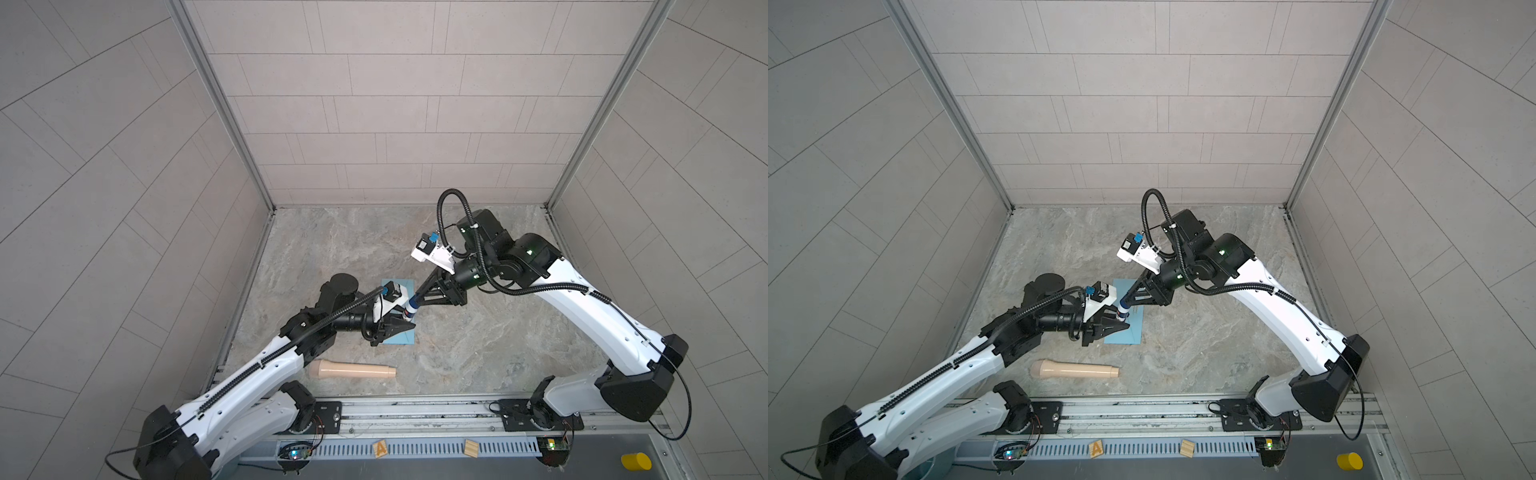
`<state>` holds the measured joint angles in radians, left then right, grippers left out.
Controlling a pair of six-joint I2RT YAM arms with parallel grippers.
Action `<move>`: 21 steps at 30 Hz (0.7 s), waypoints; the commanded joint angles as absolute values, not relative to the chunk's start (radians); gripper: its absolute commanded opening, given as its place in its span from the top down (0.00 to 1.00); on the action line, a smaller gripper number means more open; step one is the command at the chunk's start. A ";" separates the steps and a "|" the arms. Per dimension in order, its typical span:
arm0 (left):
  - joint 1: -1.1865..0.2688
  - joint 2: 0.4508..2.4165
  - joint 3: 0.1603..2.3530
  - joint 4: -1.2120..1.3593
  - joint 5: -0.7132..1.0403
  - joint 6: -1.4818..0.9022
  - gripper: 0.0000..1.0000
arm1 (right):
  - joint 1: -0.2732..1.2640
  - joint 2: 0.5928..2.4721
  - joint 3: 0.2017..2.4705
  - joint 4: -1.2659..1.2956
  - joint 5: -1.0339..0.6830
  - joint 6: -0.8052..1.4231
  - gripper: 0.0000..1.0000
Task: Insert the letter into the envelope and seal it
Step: 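Press the cap down onto the glue stick with the right gripper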
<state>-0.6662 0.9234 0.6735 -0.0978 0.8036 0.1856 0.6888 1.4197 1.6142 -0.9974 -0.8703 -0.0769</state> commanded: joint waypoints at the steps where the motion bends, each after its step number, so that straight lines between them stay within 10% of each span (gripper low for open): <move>1: -0.663 0.935 0.721 -0.116 0.781 0.199 1.00 | 0.726 1.428 1.642 -1.076 -0.921 -0.138 0.89; 21: -0.664 0.961 0.756 -0.172 0.796 0.219 1.00 | 0.772 1.483 1.707 -1.198 -0.831 -0.228 0.92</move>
